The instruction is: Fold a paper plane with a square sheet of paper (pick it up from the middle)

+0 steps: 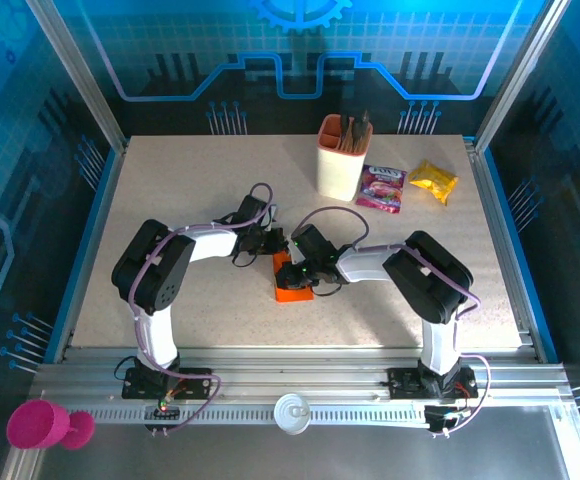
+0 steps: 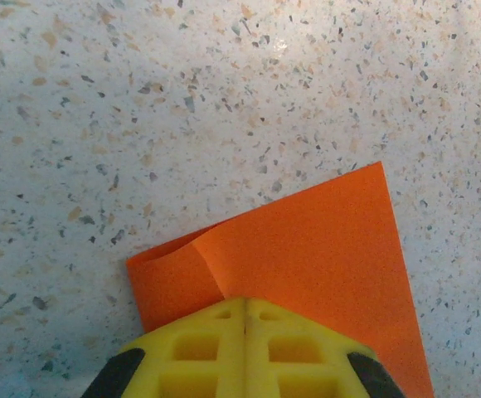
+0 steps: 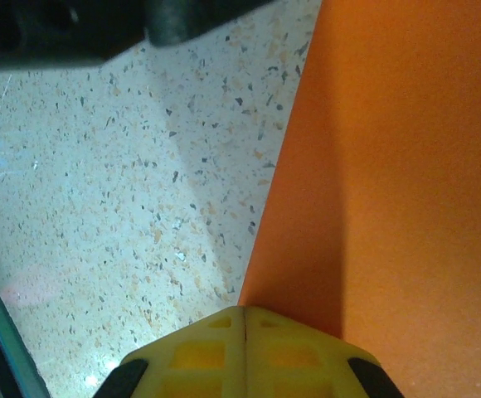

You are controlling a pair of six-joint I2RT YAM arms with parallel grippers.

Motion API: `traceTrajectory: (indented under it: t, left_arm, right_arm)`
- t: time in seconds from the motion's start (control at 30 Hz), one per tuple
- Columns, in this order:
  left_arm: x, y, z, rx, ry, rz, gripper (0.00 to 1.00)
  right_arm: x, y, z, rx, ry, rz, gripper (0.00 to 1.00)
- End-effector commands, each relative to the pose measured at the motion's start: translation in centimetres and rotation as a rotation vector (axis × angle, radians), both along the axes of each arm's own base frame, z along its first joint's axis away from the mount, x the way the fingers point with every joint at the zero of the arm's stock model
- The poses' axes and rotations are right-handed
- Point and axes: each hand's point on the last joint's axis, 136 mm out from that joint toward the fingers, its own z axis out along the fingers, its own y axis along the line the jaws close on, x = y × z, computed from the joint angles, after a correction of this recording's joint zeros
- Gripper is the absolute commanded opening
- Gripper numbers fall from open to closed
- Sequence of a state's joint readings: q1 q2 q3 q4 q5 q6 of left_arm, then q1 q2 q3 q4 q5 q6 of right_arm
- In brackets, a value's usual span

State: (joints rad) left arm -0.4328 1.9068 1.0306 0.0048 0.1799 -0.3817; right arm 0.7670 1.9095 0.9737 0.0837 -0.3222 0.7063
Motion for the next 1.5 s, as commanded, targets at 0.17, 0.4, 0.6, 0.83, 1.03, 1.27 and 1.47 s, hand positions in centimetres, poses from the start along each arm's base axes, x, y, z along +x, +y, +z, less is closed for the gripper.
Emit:
traceTrajectory:
  t: [0.17, 0.4, 0.6, 0.83, 1.03, 1.27, 1.47]
  left_arm:
    - [-1.3, 0.9, -2.4, 0.067, 0.063, -0.014, 0.0]
    - [-1.4, 1.0, -2.6, 0.073, 0.066, -0.013, 0.0]
    - [-1.3, 1.0, -2.7, 0.07, 0.068, -0.014, 0.0]
    - [-1.4, 0.9, -2.7, 0.067, 0.069, -0.016, 0.0]
    - [-1.4, 0.9, -2.8, 0.066, 0.071, -0.014, 0.0]
    - [-1.4, 0.9, -2.8, 0.066, 0.073, -0.017, 0.0]
    - [-1.4, 0.9, -2.7, 0.065, 0.071, -0.017, 0.0]
  right_arm:
    - [-4.8, -0.8, -2.0, -0.106, 0.018, 0.124, 0.0]
    - [-6.3, -0.7, -0.8, -0.103, -0.006, 0.155, 0.0]
    - [-7.7, -1.0, 0.2, -0.089, -0.005, 0.168, 0.0]
    - [-6.0, -1.0, 4.7, -0.012, -0.058, 0.132, 0.0]
    - [-3.0, -0.4, 8.4, 0.056, -0.117, 0.075, 0.0]
    - [-1.8, 1.7, 6.3, 0.091, -0.07, 0.061, 0.0]
    - [-2.4, 2.0, 2.4, 0.052, -0.016, 0.062, 0.0]
